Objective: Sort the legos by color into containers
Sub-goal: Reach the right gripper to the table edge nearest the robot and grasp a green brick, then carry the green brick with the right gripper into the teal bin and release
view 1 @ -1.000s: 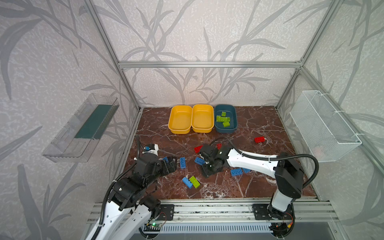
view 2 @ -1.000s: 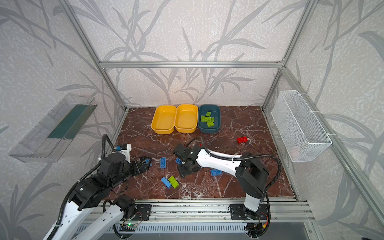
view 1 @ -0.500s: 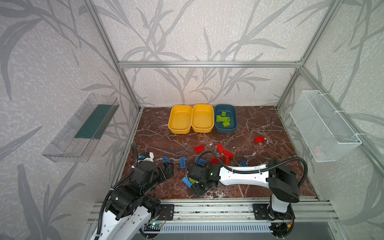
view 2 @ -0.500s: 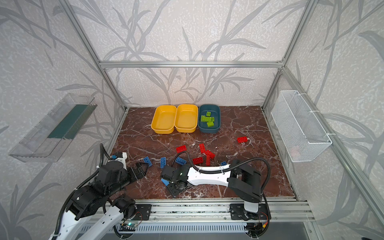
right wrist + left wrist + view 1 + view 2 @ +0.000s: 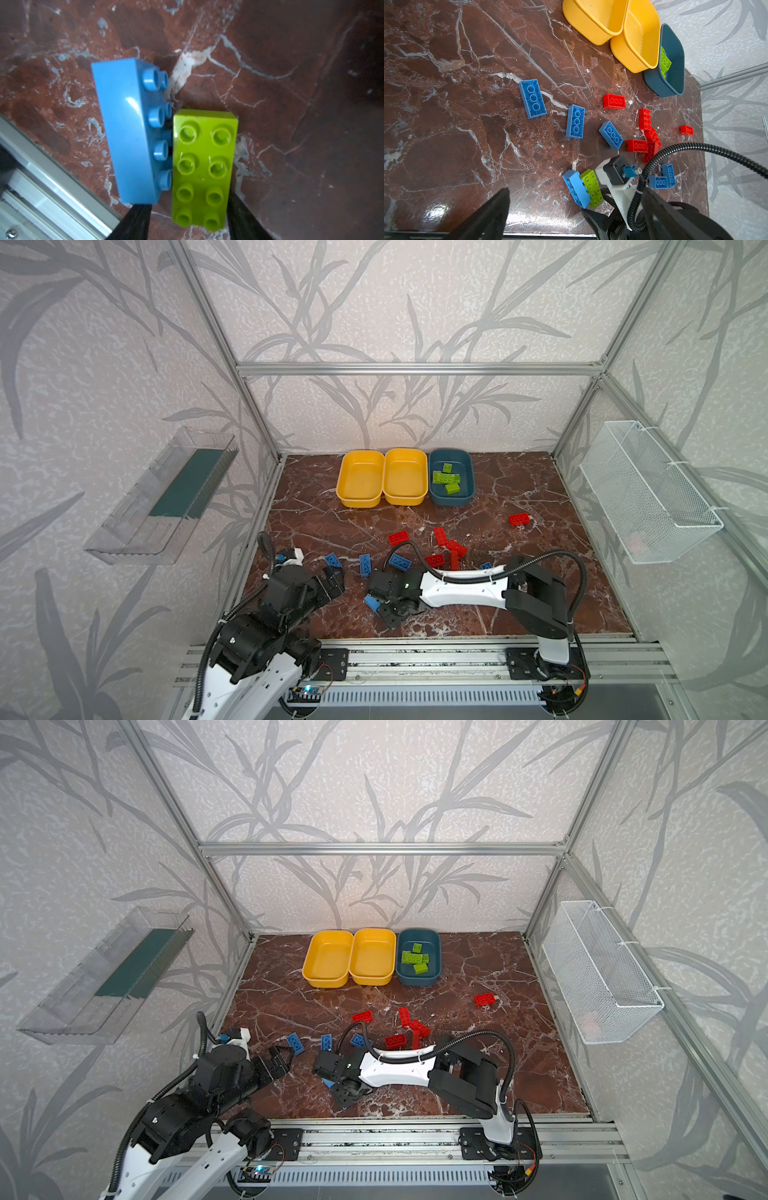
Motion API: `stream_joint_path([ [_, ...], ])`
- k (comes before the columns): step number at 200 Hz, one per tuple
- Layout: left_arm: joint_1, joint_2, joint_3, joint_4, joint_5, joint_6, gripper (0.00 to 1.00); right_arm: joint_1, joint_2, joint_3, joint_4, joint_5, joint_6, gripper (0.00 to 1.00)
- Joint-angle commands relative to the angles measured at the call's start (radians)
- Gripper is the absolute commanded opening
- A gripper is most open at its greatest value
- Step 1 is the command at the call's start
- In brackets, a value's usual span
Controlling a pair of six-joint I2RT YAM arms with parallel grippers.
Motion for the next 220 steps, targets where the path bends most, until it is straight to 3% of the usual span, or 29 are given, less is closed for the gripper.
stream_joint_path([
  [1, 0.002, 0.011, 0.0, 0.006, -0.045, -0.016, 0.98, -0.022, 0.025, 0.028, -0.036, 0.015, -0.016, 0.53],
  [84, 0.003, 0.163, 0.04, 0.113, -0.038, 0.032, 0.98, -0.137, -0.026, 0.007, -0.096, -0.009, -0.066, 0.26],
  [115, 0.005, 0.258, 0.072, 0.172, -0.043, 0.072, 0.99, -0.226, -0.122, 0.014, -0.134, -0.053, -0.084, 0.26],
  [164, 0.006, 0.509, 0.186, 0.313, -0.01, 0.174, 0.99, -0.523, -0.221, 0.111, -0.184, -0.117, -0.128, 0.26],
  [220, 0.007, 0.799, 0.402, 0.345, 0.003, 0.248, 0.99, -0.765, -0.087, 0.31, -0.168, -0.121, -0.193, 0.25],
])
